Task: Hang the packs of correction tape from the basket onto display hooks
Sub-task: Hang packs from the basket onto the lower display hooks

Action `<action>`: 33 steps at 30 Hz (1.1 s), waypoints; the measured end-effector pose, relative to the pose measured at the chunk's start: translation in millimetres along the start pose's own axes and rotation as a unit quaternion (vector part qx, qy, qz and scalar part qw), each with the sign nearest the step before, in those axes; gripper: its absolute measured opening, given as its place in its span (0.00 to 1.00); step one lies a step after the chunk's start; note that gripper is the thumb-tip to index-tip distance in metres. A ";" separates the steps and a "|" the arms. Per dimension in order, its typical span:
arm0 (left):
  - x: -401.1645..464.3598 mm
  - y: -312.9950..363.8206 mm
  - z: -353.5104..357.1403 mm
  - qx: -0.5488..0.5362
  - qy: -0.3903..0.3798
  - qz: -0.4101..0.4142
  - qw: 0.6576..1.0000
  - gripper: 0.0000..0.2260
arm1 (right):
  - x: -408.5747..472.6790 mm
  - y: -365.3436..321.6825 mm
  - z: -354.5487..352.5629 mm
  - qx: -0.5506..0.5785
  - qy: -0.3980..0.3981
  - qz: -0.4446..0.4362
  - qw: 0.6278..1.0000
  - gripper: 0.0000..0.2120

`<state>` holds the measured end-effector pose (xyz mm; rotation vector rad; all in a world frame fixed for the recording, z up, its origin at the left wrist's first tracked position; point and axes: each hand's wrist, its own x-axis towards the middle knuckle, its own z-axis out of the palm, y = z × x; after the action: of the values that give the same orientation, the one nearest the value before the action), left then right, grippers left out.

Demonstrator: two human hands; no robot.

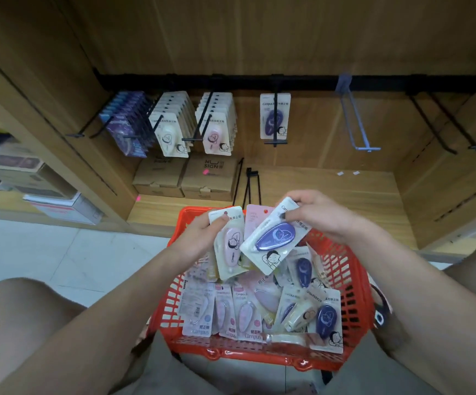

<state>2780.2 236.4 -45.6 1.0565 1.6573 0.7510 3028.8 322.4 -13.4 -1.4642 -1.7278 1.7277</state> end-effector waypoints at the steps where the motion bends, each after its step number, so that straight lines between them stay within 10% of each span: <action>1: -1.2 5.4 -0.2 -0.017 -0.002 -0.004 1.000 0.13 | -0.4 -6.4 0.1 0.022 0.007 -0.003 1.000 0.07; 33: 3.9 66.0 -26.4 -0.087 -0.027 0.037 0.995 0.26 | 32.0 -54.3 26.4 0.256 -0.085 0.045 0.962 0.10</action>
<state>2773.8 268.4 17.7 1.0096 1.4834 0.8915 2970.3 345.3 13.6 -1.2001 -1.1585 2.1912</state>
